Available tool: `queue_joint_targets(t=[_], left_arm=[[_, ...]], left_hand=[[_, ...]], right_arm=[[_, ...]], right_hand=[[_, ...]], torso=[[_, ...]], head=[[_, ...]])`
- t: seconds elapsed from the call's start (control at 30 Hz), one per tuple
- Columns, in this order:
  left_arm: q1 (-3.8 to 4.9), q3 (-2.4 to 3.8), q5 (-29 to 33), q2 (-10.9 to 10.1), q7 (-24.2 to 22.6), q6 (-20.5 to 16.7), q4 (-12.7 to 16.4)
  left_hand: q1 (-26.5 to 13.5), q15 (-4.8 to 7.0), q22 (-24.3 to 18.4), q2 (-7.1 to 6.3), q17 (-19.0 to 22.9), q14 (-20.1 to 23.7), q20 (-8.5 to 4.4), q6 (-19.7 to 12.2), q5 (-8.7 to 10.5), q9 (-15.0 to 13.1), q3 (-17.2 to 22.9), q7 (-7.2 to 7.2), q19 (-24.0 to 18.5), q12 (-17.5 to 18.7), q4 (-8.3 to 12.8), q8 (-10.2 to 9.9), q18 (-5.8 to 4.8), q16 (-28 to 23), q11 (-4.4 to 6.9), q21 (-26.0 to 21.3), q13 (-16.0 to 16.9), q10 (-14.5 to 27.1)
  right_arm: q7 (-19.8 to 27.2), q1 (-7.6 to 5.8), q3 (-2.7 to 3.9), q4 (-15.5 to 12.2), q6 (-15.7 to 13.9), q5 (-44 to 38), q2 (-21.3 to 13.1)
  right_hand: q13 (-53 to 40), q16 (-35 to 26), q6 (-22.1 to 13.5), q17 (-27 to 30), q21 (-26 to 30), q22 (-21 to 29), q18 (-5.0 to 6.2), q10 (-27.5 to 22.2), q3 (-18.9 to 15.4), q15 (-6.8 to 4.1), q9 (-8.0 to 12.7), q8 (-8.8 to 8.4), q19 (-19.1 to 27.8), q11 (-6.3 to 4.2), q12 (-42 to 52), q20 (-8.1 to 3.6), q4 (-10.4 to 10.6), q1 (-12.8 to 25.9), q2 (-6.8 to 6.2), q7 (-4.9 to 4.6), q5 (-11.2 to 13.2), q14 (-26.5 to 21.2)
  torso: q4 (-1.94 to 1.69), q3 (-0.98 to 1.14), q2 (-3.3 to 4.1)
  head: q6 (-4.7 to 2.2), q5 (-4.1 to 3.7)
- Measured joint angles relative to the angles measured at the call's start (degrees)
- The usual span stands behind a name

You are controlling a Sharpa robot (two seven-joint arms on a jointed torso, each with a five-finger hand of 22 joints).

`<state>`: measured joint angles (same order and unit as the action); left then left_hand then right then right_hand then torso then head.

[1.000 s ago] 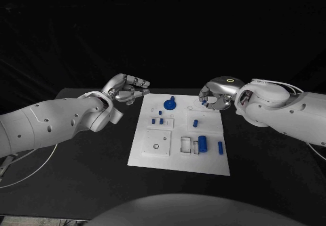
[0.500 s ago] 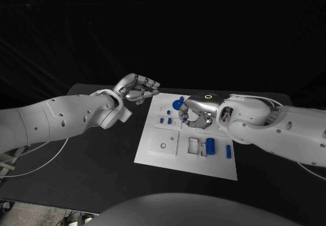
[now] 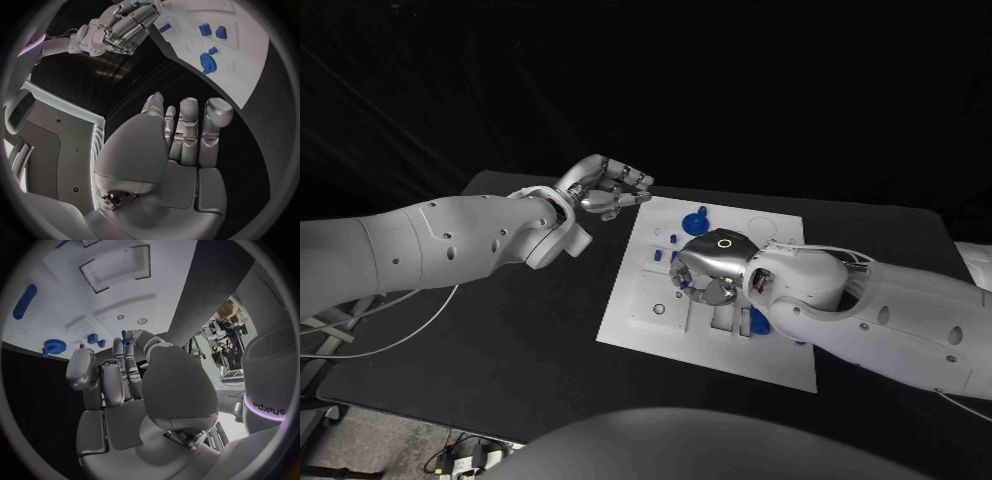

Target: Assemble the parts on the task board

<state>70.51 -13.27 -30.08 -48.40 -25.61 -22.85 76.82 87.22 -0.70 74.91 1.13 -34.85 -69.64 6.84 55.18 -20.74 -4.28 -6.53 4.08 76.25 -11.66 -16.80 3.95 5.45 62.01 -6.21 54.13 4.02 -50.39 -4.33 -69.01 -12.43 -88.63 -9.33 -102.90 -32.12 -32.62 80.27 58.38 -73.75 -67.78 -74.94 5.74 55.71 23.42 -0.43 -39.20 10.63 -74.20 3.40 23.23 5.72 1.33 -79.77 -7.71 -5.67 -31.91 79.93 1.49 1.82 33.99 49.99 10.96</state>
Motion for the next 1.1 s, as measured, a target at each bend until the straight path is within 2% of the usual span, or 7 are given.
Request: queue_joint_targets(t=[0.33,0.6,0.97,1.1], left_arm=[[0.00,0.00,-0.56,0.13,0.22,0.06,0.15],[-0.01,0.00,-0.97,0.04,0.45,0.11,0.40],[-0.01,0.00,-1.59,-0.06,0.83,0.54,0.36],[-0.01,0.00,-1.75,-0.02,0.91,0.70,0.39]], left_hand=[[0.01,0.00,0.00,0.01,0.00,0.00,0.00,0.00,-0.21,0.00,0.00,0.00,0.00,-0.32,0.00,0.00,-0.06,0.00,0.00,0.00,0.00,0.00],[0.23,0.00,0.00,0.23,0.06,0.00,0.00,0.00,-0.21,0.05,0.00,0.00,0.00,-0.32,0.00,0.00,-0.07,0.00,0.00,-0.21,-0.06,0.00],[0.52,-0.03,0.00,0.52,0.17,0.03,0.00,0.00,-0.21,0.05,0.00,0.00,0.00,-0.32,0.00,0.00,-0.07,0.00,0.00,-0.21,-0.06,0.00],[0.52,-0.20,0.00,0.52,0.17,0.20,0.00,0.00,-0.21,0.10,0.00,0.00,0.00,-0.32,0.00,0.00,-0.08,0.00,0.00,-0.21,-0.06,0.00]], right_arm=[[-0.69,1.35,0.04,0.98,0.17,-2.01,0.85],[-1.05,2.46,0.02,2.23,-0.10,-2.73,1.70],[-1.45,3.41,0.04,4.09,-0.54,-3.15,2.68],[-1.61,3.57,0.04,4.49,-0.71,-3.29,2.89]], right_hand=[[-0.03,0.00,-0.18,-0.10,-0.13,0.01,0.00,0.20,0.22,0.00,0.01,-0.24,-0.03,0.20,-0.01,0.03,-0.22,0.00,0.00,-0.18,0.01,0.00],[-0.09,0.00,-0.18,-0.19,-0.28,0.01,0.00,0.53,0.31,0.21,0.02,-0.24,-0.22,-0.11,-0.04,0.22,-0.63,0.00,-0.01,-0.18,-0.17,0.21],[-0.11,0.00,-0.18,-0.25,-0.27,0.02,0.00,0.52,0.31,0.21,-0.03,-0.46,-0.22,-0.10,-0.07,0.22,-0.63,0.00,-0.01,-0.18,-0.17,0.21],[-0.11,0.09,-0.18,-0.31,-0.62,0.02,0.00,0.52,0.31,0.21,-0.03,-0.46,-0.22,-0.09,-0.07,0.22,-0.63,0.00,-0.01,-0.18,-0.16,0.21]], torso=[[0.04,-0.08,-0.13],[-0.01,-0.09,-0.13],[-0.12,-0.15,-0.09],[-0.10,-0.13,-0.09]], head=[[0.00,1.36],[0.00,2.18],[0.00,2.20],[0.00,2.53]])
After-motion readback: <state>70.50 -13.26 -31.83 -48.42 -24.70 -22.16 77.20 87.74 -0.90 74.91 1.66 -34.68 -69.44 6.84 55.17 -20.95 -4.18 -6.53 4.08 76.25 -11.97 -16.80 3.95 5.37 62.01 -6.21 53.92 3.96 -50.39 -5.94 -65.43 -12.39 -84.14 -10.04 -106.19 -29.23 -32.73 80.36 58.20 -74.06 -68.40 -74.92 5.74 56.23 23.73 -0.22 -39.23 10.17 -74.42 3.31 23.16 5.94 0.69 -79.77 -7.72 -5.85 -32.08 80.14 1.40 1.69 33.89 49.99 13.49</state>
